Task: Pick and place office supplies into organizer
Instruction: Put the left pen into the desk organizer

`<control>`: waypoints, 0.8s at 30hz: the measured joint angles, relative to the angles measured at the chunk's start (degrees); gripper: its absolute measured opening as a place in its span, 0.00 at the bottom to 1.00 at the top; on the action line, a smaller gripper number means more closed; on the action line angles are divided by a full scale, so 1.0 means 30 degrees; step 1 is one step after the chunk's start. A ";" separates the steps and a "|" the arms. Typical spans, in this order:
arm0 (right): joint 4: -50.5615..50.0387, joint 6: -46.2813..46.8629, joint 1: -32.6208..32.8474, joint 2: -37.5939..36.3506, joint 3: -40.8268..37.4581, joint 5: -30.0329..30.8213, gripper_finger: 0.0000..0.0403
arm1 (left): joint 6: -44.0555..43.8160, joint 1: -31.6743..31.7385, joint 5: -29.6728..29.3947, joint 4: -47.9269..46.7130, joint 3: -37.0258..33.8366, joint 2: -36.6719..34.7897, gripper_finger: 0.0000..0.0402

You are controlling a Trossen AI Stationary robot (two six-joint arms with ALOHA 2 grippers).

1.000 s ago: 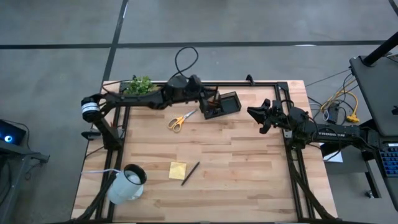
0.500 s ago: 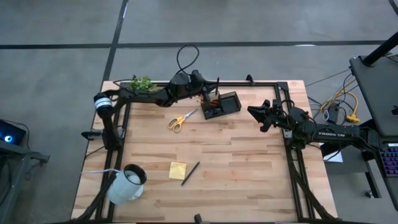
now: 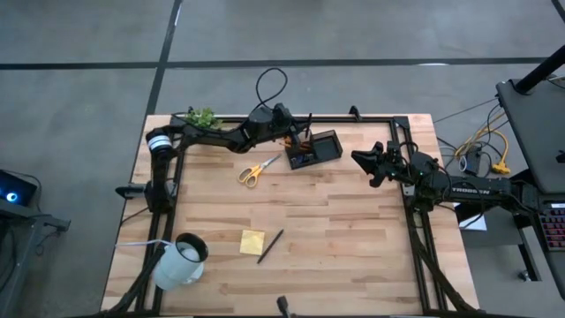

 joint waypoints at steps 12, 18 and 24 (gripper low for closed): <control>-0.0015 -0.0070 -0.0010 0.0000 0.0000 -0.0008 0.14 | 0.0452 0.0141 -0.0015 -0.0175 0.0000 0.0664 0.02; -0.0015 -0.0070 -0.0007 0.0000 0.0000 -0.0012 0.14 | 0.0515 0.0163 -0.0029 -0.0082 0.0000 0.0864 0.02; -0.0015 -0.0055 -0.0007 0.0000 0.0000 -0.0012 0.14 | 0.0526 0.0247 -0.0066 -0.0061 0.0000 0.0861 0.03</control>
